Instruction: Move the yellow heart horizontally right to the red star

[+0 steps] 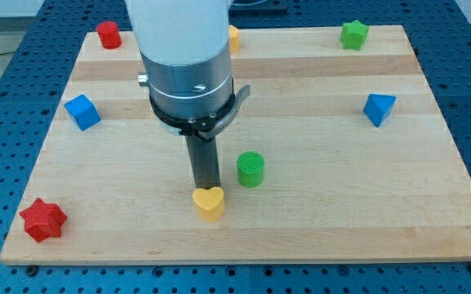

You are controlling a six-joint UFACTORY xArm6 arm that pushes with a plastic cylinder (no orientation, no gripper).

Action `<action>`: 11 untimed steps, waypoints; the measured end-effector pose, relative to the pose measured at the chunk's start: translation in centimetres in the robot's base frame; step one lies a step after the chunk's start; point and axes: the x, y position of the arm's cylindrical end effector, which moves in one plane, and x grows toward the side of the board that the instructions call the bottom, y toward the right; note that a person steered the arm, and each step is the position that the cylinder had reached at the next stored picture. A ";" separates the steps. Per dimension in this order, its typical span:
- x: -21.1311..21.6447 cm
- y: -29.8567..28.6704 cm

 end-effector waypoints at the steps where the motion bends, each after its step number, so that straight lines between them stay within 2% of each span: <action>1: 0.0 -3.0; 2: 0.8 -4.3; 4: 1.3 0.2; 8: 1.5 2.3; 11: 1.6 0.3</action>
